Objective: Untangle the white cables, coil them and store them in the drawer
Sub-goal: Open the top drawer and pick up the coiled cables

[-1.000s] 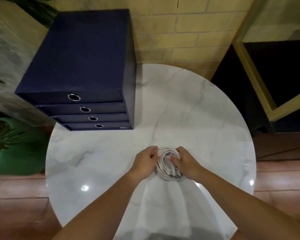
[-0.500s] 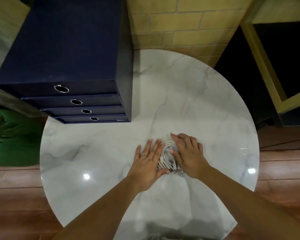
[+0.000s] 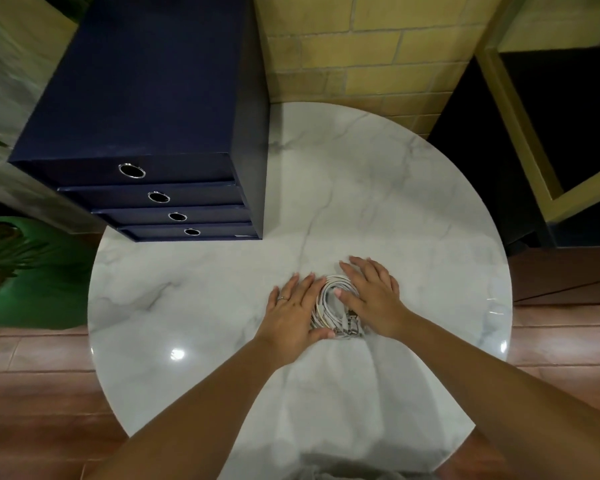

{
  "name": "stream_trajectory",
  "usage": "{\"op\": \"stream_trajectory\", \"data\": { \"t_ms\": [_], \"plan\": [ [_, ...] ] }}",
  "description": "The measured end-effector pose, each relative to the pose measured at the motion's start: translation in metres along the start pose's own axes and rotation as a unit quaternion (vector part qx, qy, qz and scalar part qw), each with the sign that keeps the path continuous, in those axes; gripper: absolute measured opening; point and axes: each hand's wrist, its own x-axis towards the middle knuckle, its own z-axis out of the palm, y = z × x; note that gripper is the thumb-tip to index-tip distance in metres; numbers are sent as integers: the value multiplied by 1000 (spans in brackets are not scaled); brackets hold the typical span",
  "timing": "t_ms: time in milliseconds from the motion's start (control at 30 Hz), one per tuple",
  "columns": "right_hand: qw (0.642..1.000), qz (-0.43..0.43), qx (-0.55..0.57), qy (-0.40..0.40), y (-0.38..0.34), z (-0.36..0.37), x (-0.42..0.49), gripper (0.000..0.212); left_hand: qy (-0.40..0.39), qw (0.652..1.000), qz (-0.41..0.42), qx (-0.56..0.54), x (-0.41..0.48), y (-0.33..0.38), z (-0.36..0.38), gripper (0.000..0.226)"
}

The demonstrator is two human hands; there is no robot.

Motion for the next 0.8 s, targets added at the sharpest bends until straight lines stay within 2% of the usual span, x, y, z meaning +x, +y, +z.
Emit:
{"op": "stream_trajectory", "data": {
  "t_ms": [100,333,500,600,800],
  "plan": [
    [998,13,60,-1,-3,-7,-2,58,5,1000,-6,-21,-4,1,-1,96],
    [990,2,140,18,3,-24,-17,46,71,994,-48,-69,-19,-1,-3,87],
    [979,-16,195,50,11,-35,-28,27,148,982,-60,-98,-35,-5,-8,48],
    [974,-38,212,73,7,-48,-34,18,215,962,-90,-144,-49,-10,-17,26],
    [972,-122,162,121,-37,-76,-27,13,330,920,-135,-163,-69,-35,-56,15]
  ]
}}
